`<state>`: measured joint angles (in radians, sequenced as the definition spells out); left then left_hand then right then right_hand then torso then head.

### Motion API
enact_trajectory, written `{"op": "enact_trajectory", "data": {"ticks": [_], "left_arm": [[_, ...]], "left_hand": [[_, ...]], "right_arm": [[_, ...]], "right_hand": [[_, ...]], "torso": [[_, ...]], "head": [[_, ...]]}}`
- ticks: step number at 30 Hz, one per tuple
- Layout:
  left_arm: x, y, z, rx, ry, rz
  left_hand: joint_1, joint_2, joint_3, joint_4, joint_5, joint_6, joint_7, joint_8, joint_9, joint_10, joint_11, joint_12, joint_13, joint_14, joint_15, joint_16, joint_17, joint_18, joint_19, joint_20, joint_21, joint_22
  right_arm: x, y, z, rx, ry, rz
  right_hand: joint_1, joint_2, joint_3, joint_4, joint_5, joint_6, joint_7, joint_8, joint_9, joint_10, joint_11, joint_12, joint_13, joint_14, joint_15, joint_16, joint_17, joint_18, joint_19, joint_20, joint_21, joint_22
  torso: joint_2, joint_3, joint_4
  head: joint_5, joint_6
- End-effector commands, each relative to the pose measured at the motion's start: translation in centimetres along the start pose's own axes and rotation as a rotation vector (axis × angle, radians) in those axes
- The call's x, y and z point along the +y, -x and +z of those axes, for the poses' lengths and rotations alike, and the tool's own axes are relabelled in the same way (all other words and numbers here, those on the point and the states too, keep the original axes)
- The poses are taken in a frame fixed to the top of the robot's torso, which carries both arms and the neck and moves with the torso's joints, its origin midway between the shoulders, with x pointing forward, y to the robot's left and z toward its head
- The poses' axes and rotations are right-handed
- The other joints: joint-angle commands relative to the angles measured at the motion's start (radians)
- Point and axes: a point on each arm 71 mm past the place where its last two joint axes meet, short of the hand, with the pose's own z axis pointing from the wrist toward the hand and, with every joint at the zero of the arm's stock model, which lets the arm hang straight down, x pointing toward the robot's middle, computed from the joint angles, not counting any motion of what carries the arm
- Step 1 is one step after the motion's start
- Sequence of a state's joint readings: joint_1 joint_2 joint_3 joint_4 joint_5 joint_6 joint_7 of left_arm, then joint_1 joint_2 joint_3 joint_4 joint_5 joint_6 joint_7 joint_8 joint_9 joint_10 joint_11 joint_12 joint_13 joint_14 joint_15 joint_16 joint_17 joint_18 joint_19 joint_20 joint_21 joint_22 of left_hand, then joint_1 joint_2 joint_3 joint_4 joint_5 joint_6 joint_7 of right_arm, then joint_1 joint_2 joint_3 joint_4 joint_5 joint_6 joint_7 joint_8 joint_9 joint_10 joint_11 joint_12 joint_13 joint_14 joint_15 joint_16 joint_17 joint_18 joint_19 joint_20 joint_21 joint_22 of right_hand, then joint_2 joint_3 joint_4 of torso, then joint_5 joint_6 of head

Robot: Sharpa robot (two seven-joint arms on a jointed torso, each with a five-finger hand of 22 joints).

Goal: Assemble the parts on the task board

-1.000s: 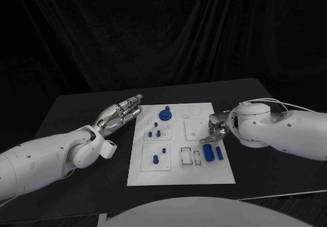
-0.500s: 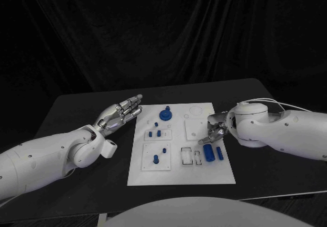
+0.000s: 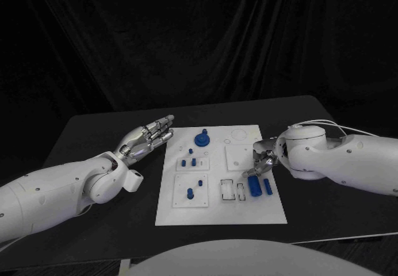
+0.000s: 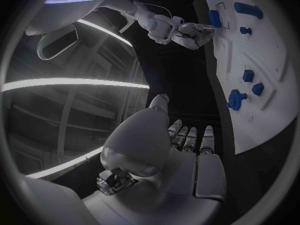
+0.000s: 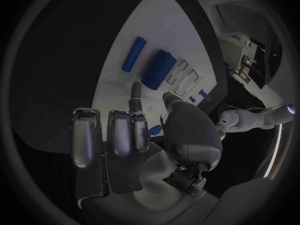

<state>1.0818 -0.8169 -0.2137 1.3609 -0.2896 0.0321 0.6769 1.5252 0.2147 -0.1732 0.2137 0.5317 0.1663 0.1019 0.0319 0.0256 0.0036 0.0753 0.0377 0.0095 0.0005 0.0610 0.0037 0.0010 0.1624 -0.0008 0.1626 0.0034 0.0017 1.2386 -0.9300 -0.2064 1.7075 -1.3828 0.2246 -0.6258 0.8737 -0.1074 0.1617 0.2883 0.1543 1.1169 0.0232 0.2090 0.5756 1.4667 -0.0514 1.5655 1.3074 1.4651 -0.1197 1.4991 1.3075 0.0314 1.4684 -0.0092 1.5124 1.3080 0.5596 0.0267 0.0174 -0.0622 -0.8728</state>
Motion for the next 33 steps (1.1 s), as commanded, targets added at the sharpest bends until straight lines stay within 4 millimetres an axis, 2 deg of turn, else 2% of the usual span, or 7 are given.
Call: {"op": "enact_trajectory", "data": {"ticks": [1, 8, 10, 15, 33], "left_arm": [[-0.2, -0.2, 0.1, 0.009, -0.032, -0.01], [-0.1, -0.2, 0.1, 0.011, -0.029, -0.012], [-0.1, -0.2, 0.1, 0.011, -0.028, -0.012], [-0.1, -0.3, 0.1, 0.013, -0.025, -0.013], [0.0, -0.3, 0.1, 0.014, -0.016, -0.014]], "left_hand": [[0.006, -0.007, -0.003, 0.001, 0.003, -0.001, 0.004, 0.005, 0.0, 0.001, 0.005, 0.004, 0.0, 0.0, 0.007, -0.004, -0.001, 0.009, 0.001, 0.01, -0.003, -0.002], [0.006, -0.008, -0.003, 0.001, 0.003, -0.001, 0.004, 0.005, 0.0, 0.001, 0.006, 0.004, 0.001, 0.0, 0.008, -0.004, -0.001, 0.01, 0.001, 0.011, -0.003, -0.002], [0.006, -0.008, -0.003, 0.001, 0.003, -0.001, 0.004, 0.005, 0.0, 0.001, 0.006, 0.004, 0.001, 0.0, 0.008, -0.004, -0.001, 0.01, 0.001, 0.011, -0.003, -0.002], [0.006, -0.008, -0.004, 0.001, 0.003, -0.001, 0.004, 0.005, 0.001, 0.001, 0.006, 0.004, 0.0, 0.0, 0.009, -0.004, -0.001, 0.01, 0.001, 0.013, -0.003, -0.002], [0.006, -0.009, -0.004, 0.001, 0.003, 0.0, 0.006, 0.005, 0.001, 0.001, 0.007, 0.004, 0.001, 0.0, 0.011, -0.004, -0.001, 0.011, 0.001, 0.015, -0.003, -0.002]], "right_arm": [[-0.2, -0.3, 0.0, 0.03, -0.024, -0.024], [-0.4, -0.4, -0.1, 0.039, -0.03, -0.038], [-0.4, -0.4, -0.1, 0.039, -0.03, -0.04], [-0.3, -0.4, -0.1, 0.036, -0.027, -0.04], [-0.3, -1.4, 0.4, 0.053, -0.027, -0.012]], "right_hand": [[-0.002, 0.006, 0.004, 0.001, -0.002, 0.009, 0.0, -0.008, -0.007, 0.104, 0.004, 0.005, 0.263, 0.071, -0.001, -0.005, 0.071, -0.014, 0.074, 0.002, -0.005, 0.239], [-0.01, 0.008, 0.001, 0.001, -0.016, 0.037, -0.002, -0.018, -0.028, 0.104, 0.002, 0.005, 0.263, 0.07, -0.002, -0.006, 0.067, -0.013, 0.074, 0.001, -0.006, 0.239], [-0.023, 0.008, -0.003, 0.003, -0.039, 0.046, -0.003, -0.029, -0.042, 0.104, 0.002, 0.005, 0.263, 0.07, -0.003, -0.007, 0.065, -0.013, 0.073, 0.0, -0.008, 0.238], [-0.046, 0.006, -0.007, 0.005, -0.067, 0.057, -0.002, -0.043, -0.061, 0.104, 0.002, 0.005, 0.263, 0.07, -0.002, -0.008, 0.063, -0.013, 0.072, 0.0, -0.009, 0.238], [-0.041, 0.009, -0.001, 0.001, -0.059, 0.074, -0.006, -0.044, -0.066, 0.104, -0.002, 0.005, 0.263, 0.068, -0.002, -0.011, 0.052, -0.01, 0.068, 0.0, -0.019, 0.234]], "torso": [[0.0, 0.0, 0.0001], [-0.001, 0.0003, -0.0003], [-0.001, 0.0002, -0.0004], [-0.001, 0.0, -0.0004], [0.0, 0.0001, 0.0006]], "head": [[-0.001, 0.0], [-0.001, 0.0], [-0.001, 0.0], [-0.002, 0.0], [0.002, 0.0]]}}
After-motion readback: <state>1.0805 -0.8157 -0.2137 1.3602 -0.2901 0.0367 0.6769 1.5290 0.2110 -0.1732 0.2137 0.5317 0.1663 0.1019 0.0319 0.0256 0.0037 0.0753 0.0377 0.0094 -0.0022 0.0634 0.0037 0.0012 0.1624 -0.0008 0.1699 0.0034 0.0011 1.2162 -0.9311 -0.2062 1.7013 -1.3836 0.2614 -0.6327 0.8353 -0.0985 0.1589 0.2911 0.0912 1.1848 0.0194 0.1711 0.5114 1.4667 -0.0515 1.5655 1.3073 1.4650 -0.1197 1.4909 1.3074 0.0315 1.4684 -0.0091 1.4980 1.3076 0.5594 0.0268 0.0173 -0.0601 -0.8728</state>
